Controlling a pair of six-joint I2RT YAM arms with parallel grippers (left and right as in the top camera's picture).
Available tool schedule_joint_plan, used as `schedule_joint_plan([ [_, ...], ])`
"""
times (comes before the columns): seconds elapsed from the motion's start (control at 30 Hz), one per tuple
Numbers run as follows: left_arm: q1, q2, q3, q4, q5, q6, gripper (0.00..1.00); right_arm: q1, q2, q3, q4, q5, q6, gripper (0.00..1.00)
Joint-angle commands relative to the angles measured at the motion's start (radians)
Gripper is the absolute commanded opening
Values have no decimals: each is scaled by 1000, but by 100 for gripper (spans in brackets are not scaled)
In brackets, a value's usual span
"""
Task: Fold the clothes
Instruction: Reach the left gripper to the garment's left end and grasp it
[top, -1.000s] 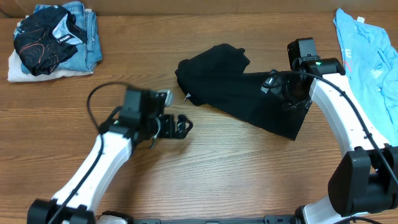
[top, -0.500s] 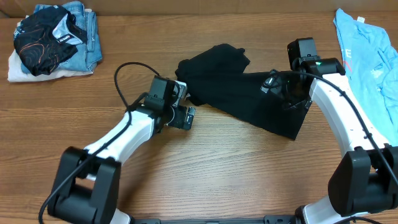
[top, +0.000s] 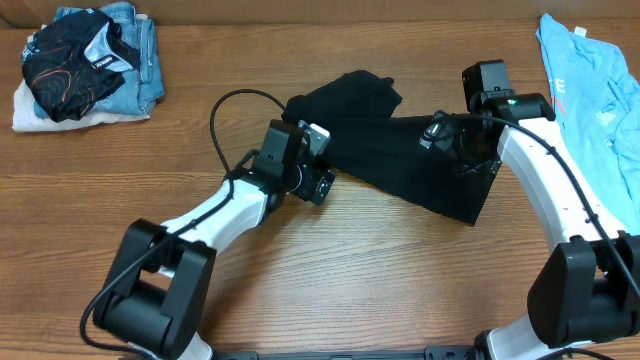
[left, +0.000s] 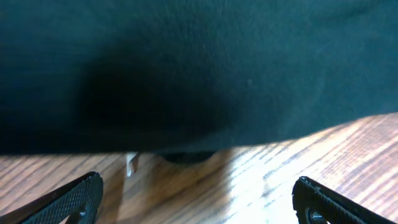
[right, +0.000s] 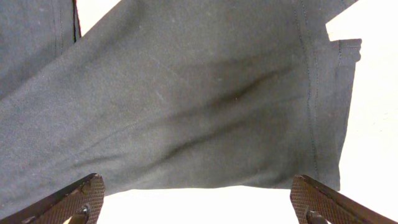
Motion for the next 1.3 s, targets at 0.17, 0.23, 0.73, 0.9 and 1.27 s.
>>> schedule_joint_plan([
  [0.17, -7, 80, 13, 111, -26, 32, 100, -4, 0, -5, -8, 19, 4, 100],
  [0.23, -7, 94, 13, 141, -26, 32, 100, -4, 0, -5, -8, 19, 4, 100],
  [0.73, -6, 126, 12, 187, -14, 32, 100, -4, 0, -5, -23, 19, 0, 100],
  [0.9, -6, 126, 12, 173, -18, 37, 75, -4, 0, -5, -23, 19, 0, 100],
  [1.27, -6, 126, 12, 162, -69, 37, 4, -4, 0, -5, -27, 19, 1, 100],
])
